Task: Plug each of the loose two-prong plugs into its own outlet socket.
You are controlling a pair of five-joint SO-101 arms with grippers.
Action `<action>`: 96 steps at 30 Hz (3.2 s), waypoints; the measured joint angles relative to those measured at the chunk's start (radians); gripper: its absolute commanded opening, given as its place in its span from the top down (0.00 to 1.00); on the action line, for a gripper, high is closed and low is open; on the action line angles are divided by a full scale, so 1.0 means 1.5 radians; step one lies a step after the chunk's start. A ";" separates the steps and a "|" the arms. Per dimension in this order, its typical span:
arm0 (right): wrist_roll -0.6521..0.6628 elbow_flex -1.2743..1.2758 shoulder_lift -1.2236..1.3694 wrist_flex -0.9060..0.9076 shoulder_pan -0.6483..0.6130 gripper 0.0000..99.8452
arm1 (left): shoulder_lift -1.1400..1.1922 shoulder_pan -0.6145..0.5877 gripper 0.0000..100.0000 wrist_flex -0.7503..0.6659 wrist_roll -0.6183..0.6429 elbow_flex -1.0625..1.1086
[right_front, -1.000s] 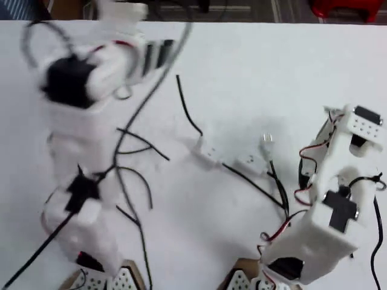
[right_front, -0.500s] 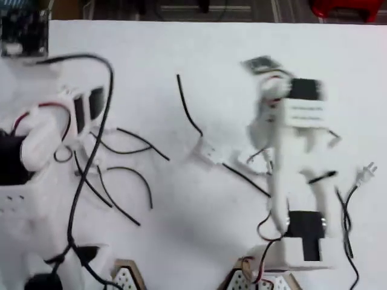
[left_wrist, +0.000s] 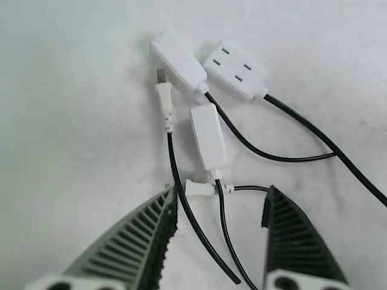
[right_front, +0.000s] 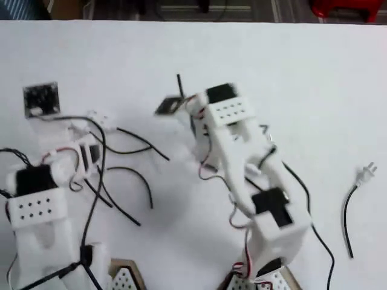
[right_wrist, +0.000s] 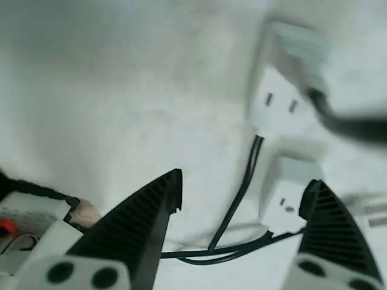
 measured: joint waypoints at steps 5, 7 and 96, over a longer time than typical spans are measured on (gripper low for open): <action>0.010 -0.040 0.109 -0.057 -0.003 0.69 | -0.025 0.000 0.77 -0.152 0.000 0.157; 0.000 -0.072 0.142 -0.079 -0.003 0.69 | -0.036 0.000 0.77 -0.206 0.000 0.196; -0.039 0.313 -0.174 -0.340 0.266 0.69 | -0.401 0.073 0.83 -0.235 -0.019 0.408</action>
